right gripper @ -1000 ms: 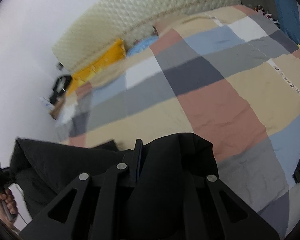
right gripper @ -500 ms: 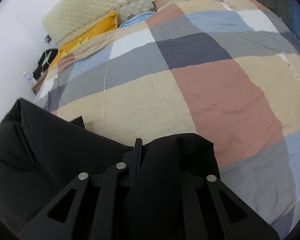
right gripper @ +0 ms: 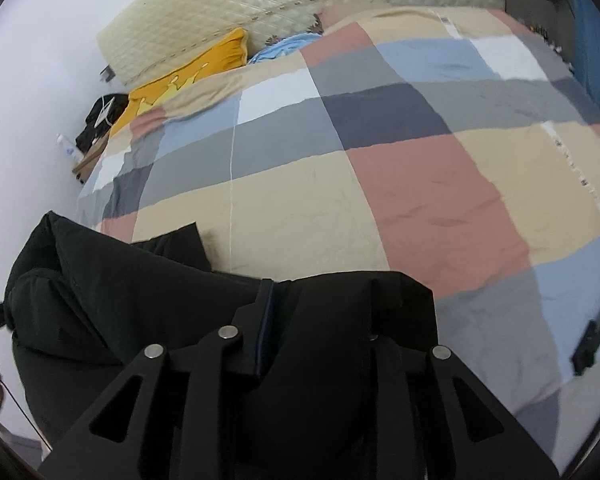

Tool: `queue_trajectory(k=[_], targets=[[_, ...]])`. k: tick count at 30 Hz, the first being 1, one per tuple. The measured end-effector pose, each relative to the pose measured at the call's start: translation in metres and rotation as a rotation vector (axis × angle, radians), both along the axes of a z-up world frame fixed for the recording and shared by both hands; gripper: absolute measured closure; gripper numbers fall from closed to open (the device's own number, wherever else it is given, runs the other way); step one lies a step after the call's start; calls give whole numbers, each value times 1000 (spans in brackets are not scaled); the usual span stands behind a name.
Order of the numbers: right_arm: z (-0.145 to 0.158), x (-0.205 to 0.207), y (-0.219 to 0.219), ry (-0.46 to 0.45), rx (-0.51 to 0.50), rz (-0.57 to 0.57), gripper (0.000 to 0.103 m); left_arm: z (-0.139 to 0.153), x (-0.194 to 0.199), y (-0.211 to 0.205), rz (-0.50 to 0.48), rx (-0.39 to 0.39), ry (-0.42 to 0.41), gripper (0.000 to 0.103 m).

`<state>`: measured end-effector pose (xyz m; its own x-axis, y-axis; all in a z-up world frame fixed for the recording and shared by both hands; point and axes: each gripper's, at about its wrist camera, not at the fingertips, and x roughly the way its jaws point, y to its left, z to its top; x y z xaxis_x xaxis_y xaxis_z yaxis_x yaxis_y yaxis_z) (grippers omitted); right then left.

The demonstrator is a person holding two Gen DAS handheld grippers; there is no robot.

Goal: Fold large clothes

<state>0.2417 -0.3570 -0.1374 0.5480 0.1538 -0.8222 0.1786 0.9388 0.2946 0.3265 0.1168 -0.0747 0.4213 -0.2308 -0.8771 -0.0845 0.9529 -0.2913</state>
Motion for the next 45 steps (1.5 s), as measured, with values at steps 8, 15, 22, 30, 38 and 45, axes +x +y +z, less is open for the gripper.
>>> queue_trajectory(k=[8,15,22,30,38,45], targets=[[40,-45,-20,-86,-38,-71,12,58,-66,36,22,45,-159,30],[84,-92,11,-262,-103,-44,12,58,-104,-18,-79,105,-286,30],[64,-101,81,-329,-102,95,11,17,-93,-84,-138,66,-232,30],[1,-69,113,-273,-105,160,16,-22,-59,-134,-161,186,-248,30],[-15,-38,100,-276,-79,135,16,-37,-31,-130,-120,140,-257,30],[-23,3,100,-243,-90,156,16,-59,-9,-132,-135,139,-240,30]])
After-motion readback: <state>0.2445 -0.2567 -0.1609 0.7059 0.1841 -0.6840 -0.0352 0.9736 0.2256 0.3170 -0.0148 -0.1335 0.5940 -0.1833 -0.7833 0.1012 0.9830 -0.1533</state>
